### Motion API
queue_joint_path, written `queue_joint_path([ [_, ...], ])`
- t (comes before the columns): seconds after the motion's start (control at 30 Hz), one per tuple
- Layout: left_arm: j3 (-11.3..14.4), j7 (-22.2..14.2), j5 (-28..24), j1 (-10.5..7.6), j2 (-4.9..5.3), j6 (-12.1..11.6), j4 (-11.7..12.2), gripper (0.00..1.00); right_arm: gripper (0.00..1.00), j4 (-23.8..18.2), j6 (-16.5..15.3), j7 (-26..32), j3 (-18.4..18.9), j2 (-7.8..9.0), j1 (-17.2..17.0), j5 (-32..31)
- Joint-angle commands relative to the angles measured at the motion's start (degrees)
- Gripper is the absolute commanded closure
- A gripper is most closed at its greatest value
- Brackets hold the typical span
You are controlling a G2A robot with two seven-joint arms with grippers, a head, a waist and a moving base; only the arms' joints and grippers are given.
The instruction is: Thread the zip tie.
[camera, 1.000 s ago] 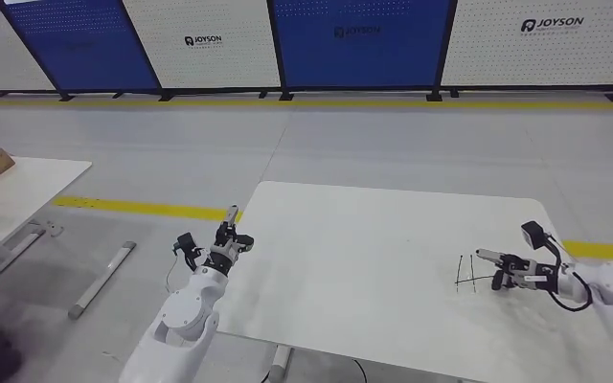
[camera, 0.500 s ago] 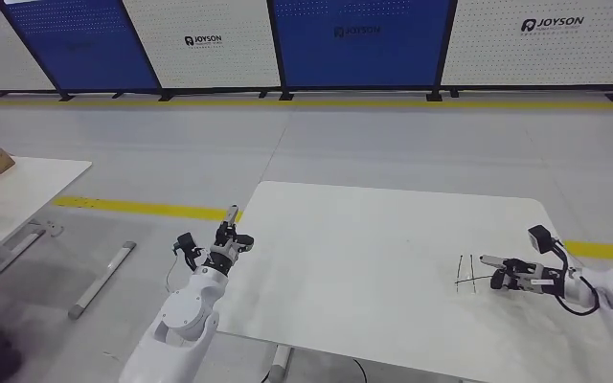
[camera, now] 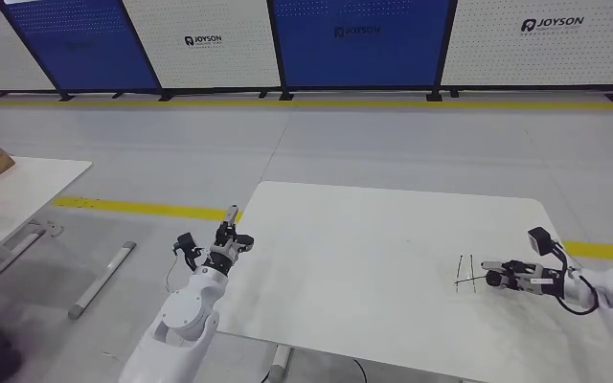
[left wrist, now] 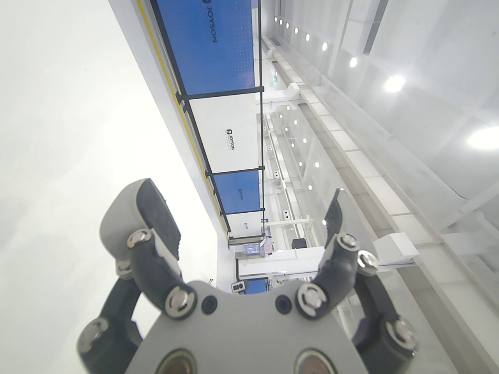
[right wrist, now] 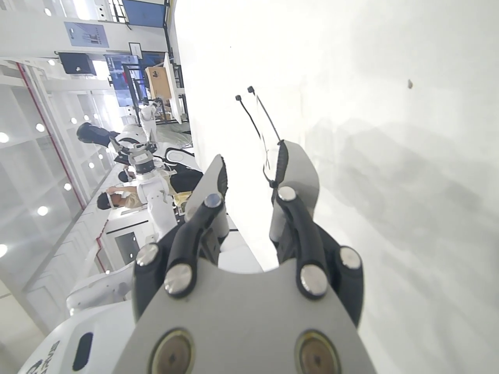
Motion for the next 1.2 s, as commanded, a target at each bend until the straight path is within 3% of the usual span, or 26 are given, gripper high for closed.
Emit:
queue_joint_path([
  [0.0,0.0,0.0,0.0,0.0,0.0,0.0,0.0,0.0,0.75,0.5,0.1,0.2,-0.1,-0.17,0.2,-0.2],
  [0.17,0.0,0.0,0.0,0.0,0.0,0.0,0.0,0.0,0.84,1.5,0.0,0.2,-0.3,-0.6,0.6,-0.7],
  [0.27,0.0,0.0,0.0,0.0,0.0,0.0,0.0,0.0,0.79,2.2,-0.3,0.1,-0.1,-0.78,0.9,-0.8],
  [0.43,0.0,0.0,0.0,0.0,0.0,0.0,0.0,0.0,1.0,3.2,-1.0,0.1,0.1,-1.05,1.2,-1.0],
  [0.77,0.0,0.0,0.0,0.0,0.0,0.0,0.0,0.0,1.0,4.1,-3.4,1.9,1.8,-0.96,1.3,0.4],
  [1.0,0.0,0.0,0.0,0.0,0.0,0.0,0.0,0.0,1.0,5.0,-8.0,9.0,6.6,0.18,0.3,8.6],
  [1.07,0.0,0.0,0.0,0.0,0.0,0.0,0.0,0.0,1.0,3.0,-8.0,9.0,8.0,0.64,-1.1,12.2],
  [1.17,0.0,0.0,0.0,0.0,0.0,0.0,0.0,0.0,1.0,-5.0,-7.2,9.0,8.3,2.07,-5.9,19.8],
])
